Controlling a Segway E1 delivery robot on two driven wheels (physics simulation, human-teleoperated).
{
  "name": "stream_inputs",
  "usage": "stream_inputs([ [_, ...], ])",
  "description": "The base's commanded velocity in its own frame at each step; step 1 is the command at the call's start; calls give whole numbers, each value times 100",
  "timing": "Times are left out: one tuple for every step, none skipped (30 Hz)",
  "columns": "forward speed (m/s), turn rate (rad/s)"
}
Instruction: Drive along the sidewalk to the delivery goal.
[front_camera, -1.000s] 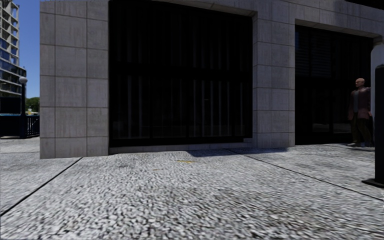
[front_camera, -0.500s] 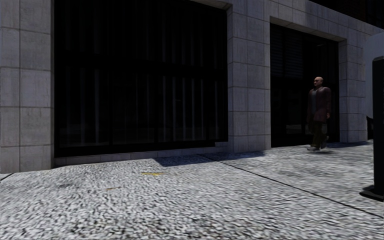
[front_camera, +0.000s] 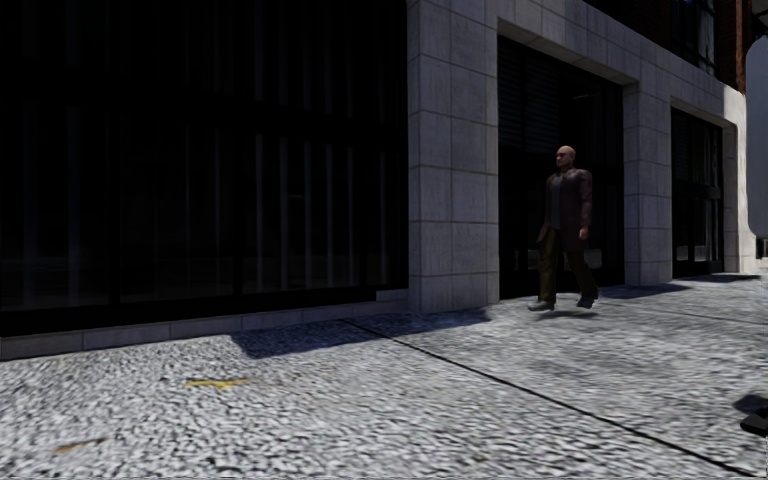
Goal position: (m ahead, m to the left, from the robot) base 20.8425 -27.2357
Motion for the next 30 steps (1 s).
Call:
stream_inputs([
  [128, -51],
  [128, -51],
  [128, -51],
  [128, -51],
  [128, -50],
  [128, -47],
  [128, -47],
  [128, -46],
  [128, -46],
  [128, -46],
  [128, -46],
  [128, -46],
  [128, -46],
  [128, -53],
  [128, -53],
  [128, -57],
  [128, -58],
  [128, -59],
  [128, -59],
  [128, -59],
  [128, -59],
  [128, -59],
  [127, -63],
  [127, -63],
  [127, -64],
  [127, -65],
  [127, -65],
  [127, -65],
  [127, -65],
  [127, -65],
])
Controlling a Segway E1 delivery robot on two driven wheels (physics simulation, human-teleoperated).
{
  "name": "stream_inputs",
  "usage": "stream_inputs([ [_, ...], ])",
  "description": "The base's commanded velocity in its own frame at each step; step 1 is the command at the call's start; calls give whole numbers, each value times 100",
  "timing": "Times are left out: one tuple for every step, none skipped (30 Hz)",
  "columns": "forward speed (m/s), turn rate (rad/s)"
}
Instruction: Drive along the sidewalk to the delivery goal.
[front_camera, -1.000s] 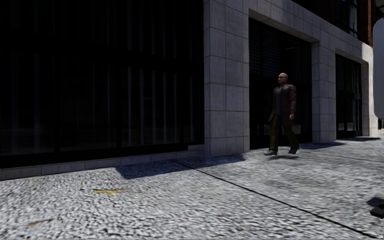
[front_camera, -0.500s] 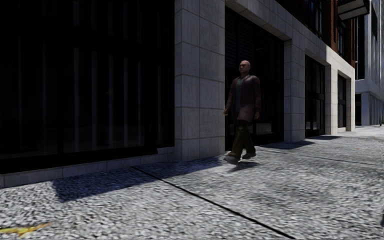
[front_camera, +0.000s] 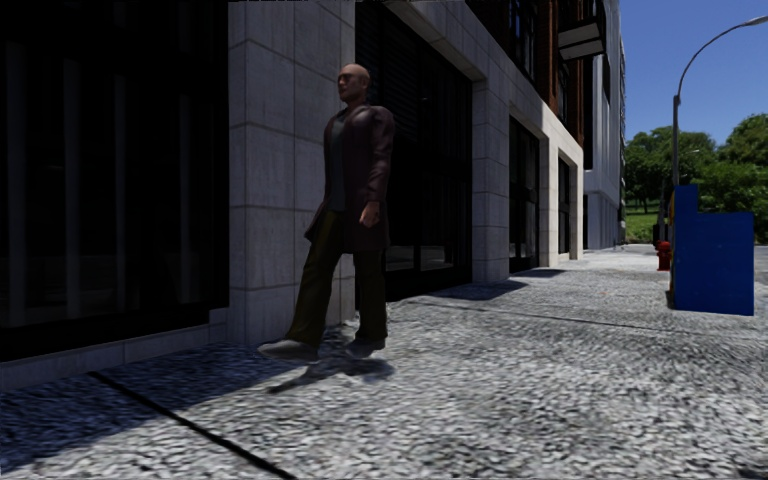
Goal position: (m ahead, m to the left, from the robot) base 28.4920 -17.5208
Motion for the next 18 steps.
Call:
stream_inputs([
  [126, -65],
  [126, -65],
  [126, -65],
  [126, -65],
  [126, -65],
  [126, -65],
  [126, -65],
  [126, -65],
  [126, -65],
  [126, -65],
  [126, -65],
  [126, -65],
  [126, -65],
  [126, -65],
  [126, -65],
  [126, -65],
  [126, -65],
  [128, -65],
])
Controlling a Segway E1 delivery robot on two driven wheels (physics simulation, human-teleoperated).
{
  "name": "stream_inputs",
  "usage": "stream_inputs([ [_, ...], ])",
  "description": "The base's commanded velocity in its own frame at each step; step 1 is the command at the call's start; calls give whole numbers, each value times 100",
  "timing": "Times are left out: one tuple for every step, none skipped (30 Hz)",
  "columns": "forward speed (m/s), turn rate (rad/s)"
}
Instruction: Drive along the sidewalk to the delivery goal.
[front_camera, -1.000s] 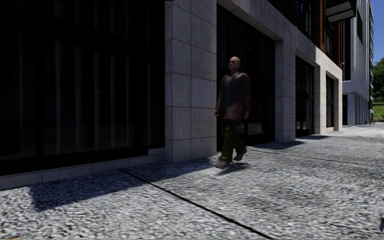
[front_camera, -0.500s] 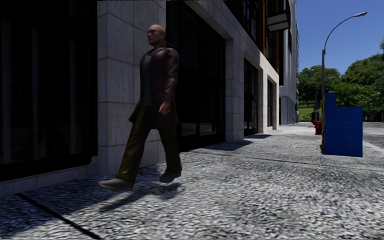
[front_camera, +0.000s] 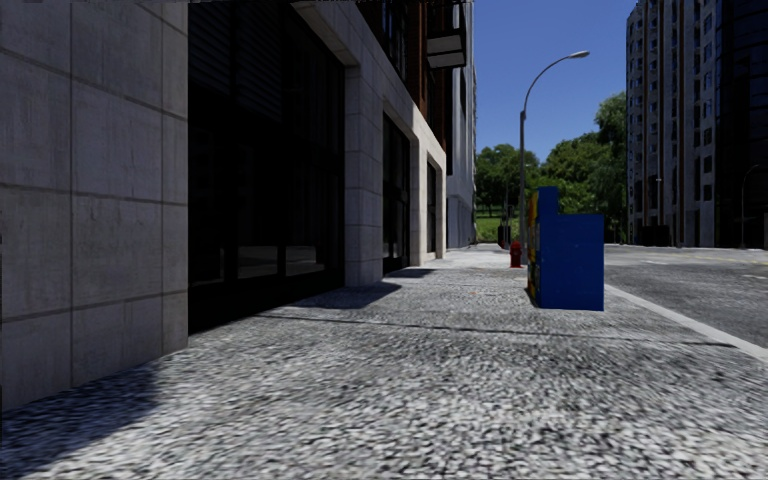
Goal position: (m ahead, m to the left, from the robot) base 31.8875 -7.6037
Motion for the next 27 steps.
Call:
stream_inputs([
  [140, -58],
  [161, -42],
  [184, 0],
  [184, 0],
  [194, 0],
  [200, 0],
  [200, 0],
  [200, 0],
  [200, 0],
  [200, 0],
  [200, 0],
  [200, 0],
  [200, 0],
  [200, 15],
  [200, 15],
  [200, 23],
  [200, 25],
  [200, 15],
  [200, 15],
  [200, 0],
  [200, 0],
  [200, 0],
  [200, 0],
  [200, 0],
  [200, 0],
  [200, 0],
  [200, 0],
])
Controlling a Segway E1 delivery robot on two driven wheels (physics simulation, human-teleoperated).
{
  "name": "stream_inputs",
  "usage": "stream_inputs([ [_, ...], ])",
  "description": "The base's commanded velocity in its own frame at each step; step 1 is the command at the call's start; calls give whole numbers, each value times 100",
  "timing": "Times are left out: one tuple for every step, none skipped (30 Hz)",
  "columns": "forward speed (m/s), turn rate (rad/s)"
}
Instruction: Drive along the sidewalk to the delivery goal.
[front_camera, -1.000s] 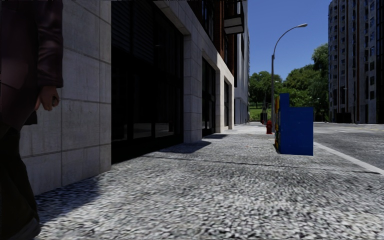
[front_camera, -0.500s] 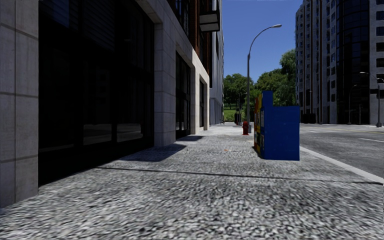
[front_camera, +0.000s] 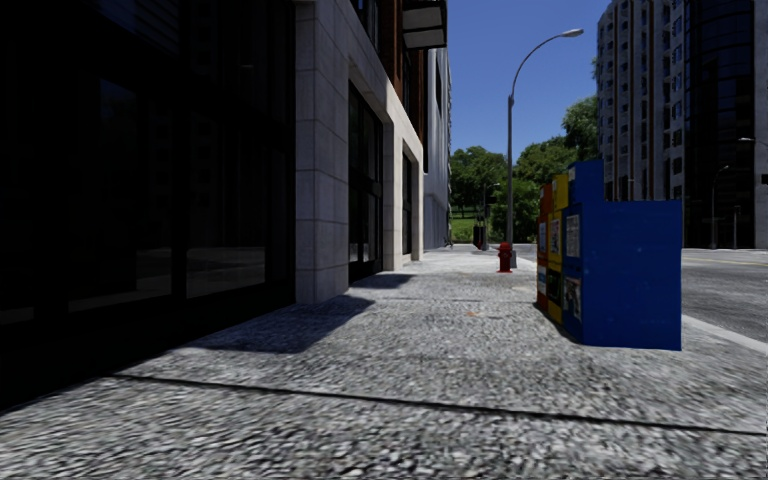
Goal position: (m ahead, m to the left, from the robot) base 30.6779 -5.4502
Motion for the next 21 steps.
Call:
stream_inputs([
  [200, 0],
  [200, 0],
  [200, 0],
  [200, 0],
  [200, 0],
  [200, 0],
  [200, 0],
  [200, 0],
  [200, -2],
  [200, -2],
  [200, -10],
  [200, -12],
  [200, -13],
  [200, -13],
  [200, -19],
  [200, -27],
  [200, -32],
  [200, -32],
  [200, -33],
  [200, -34],
  [200, -34],
])
